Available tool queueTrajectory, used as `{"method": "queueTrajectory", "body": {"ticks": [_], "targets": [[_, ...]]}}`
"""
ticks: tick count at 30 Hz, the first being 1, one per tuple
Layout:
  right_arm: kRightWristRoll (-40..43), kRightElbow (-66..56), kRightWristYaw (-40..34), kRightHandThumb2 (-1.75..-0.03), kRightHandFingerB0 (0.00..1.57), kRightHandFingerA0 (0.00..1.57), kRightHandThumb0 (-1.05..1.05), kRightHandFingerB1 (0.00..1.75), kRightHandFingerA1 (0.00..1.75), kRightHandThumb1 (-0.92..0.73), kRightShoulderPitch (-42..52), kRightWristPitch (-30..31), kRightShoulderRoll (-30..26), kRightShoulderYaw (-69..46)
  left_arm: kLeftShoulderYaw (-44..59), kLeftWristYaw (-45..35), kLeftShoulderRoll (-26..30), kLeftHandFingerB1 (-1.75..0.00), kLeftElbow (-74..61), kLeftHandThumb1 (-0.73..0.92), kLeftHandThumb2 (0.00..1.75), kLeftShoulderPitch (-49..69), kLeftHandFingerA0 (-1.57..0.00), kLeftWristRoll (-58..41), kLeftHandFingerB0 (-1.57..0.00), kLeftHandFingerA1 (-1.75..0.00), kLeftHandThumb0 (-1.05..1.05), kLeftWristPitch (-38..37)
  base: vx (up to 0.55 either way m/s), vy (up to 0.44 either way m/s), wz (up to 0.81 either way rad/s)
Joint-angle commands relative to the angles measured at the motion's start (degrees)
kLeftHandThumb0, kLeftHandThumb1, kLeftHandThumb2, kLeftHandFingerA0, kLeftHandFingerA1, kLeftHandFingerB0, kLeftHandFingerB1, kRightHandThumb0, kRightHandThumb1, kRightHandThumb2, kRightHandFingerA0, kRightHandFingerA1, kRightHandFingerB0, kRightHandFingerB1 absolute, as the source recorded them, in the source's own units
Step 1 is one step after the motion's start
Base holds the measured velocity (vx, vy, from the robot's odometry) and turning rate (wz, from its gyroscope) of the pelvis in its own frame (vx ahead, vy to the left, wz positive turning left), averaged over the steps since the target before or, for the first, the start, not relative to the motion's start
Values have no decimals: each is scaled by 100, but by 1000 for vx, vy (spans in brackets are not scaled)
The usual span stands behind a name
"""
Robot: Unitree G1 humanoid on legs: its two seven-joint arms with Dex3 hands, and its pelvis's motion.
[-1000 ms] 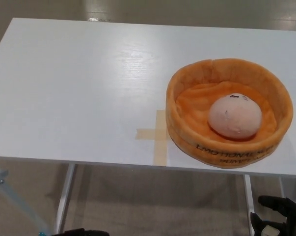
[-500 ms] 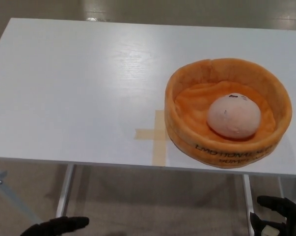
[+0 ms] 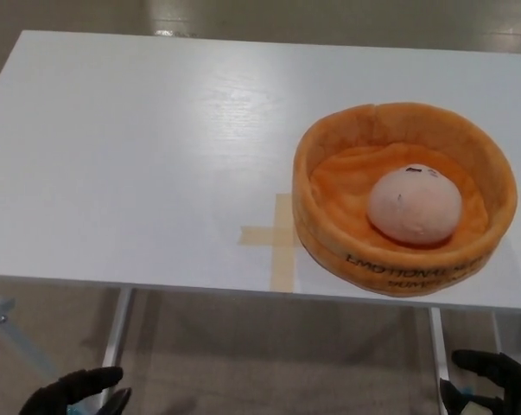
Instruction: Use the left hand to pick up the pink round toy on the left and place it inside the orange plate on the desk.
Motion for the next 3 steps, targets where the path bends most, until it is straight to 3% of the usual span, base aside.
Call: {"method": "queueTrajectory", "body": {"ticks": [1, 3], "targets": [[50, 20, 117, -89, 48, 52, -28, 95, 104, -35, 172, 36, 13, -15, -338, 1323, -148, -47, 254, 62, 98, 169, -37, 856, -31, -51, -70, -671, 0, 0, 0], [51, 19, 122, -91, 47, 52, -31, 97, 105, -33, 180, 24, 15, -15, -367, 1350, -138, -46, 261, 63, 98, 175, -38, 892, -31, -52, -69, -684, 0, 0, 0]]}}
